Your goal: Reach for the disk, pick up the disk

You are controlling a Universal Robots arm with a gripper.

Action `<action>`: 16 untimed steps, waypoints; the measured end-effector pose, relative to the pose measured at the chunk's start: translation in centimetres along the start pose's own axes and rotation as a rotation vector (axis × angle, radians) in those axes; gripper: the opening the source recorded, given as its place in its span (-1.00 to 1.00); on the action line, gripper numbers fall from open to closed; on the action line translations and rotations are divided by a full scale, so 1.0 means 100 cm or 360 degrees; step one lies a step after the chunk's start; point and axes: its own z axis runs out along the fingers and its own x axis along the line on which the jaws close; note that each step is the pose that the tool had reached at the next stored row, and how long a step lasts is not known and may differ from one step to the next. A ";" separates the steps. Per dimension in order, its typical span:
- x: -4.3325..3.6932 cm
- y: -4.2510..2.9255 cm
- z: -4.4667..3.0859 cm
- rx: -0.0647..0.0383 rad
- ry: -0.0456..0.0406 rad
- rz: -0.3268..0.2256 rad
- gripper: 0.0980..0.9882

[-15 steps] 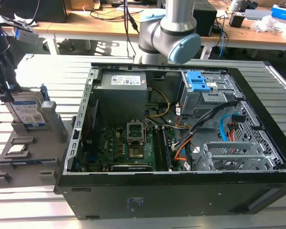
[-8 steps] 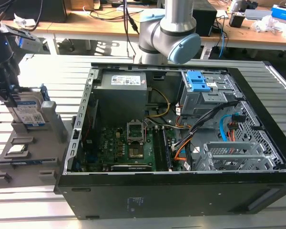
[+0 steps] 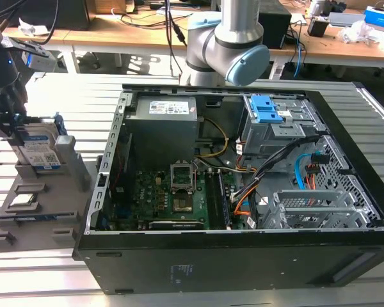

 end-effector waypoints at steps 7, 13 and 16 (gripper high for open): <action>0.0000 0.0000 0.0003 0.0000 0.0000 0.0000 -0.39; 0.0000 0.0000 0.0006 0.0000 0.0000 0.0000 -0.39; 0.0000 0.0000 0.0007 0.0000 0.0000 0.0000 -0.39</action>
